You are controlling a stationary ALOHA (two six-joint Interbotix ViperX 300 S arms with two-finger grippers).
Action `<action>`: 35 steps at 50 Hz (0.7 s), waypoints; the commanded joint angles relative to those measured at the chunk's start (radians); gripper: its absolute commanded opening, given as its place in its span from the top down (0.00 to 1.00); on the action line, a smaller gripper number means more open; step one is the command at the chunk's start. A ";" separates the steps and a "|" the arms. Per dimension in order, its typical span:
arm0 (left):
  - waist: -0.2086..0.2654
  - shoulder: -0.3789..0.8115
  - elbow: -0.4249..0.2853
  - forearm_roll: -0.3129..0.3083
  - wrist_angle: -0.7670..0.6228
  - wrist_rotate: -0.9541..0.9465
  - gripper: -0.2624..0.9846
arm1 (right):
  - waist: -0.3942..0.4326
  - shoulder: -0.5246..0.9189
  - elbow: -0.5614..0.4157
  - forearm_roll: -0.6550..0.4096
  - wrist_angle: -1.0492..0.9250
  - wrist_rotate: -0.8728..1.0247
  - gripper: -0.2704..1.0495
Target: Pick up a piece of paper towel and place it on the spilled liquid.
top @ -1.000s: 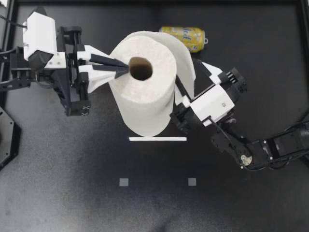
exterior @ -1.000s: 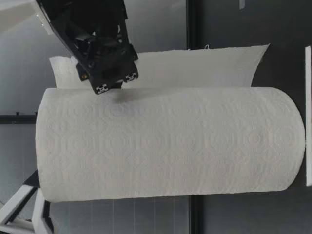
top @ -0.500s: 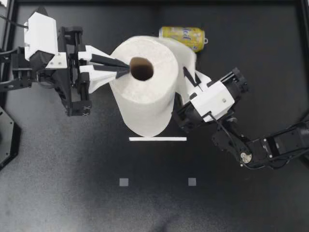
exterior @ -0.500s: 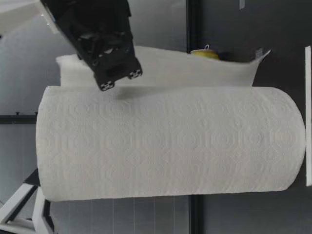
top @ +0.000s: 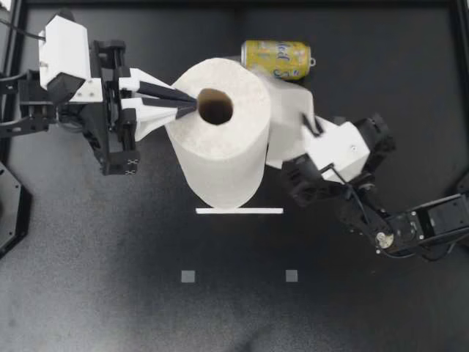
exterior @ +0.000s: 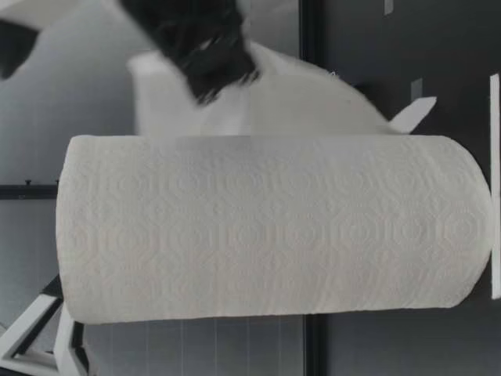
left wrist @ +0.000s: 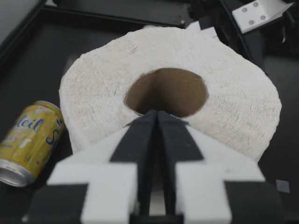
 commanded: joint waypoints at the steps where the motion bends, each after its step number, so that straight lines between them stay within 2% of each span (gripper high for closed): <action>1: 0.008 0.049 0.014 -0.006 0.043 0.000 0.69 | 0.000 -0.037 0.023 0.021 0.017 0.029 0.87; 11: 0.008 0.051 0.015 -0.009 0.044 0.000 0.69 | -0.003 -0.058 0.133 0.074 0.029 0.137 0.87; 16: 0.008 0.052 0.015 -0.009 0.044 0.000 0.69 | -0.008 -0.072 0.190 0.084 0.043 0.146 0.87; 26: 0.008 0.052 0.017 -0.011 0.043 -0.005 0.69 | -0.072 -0.109 0.299 0.100 0.040 0.150 0.87; 35: 0.008 0.052 0.017 -0.015 0.043 -0.005 0.69 | -0.083 -0.204 0.374 0.120 0.026 0.147 0.87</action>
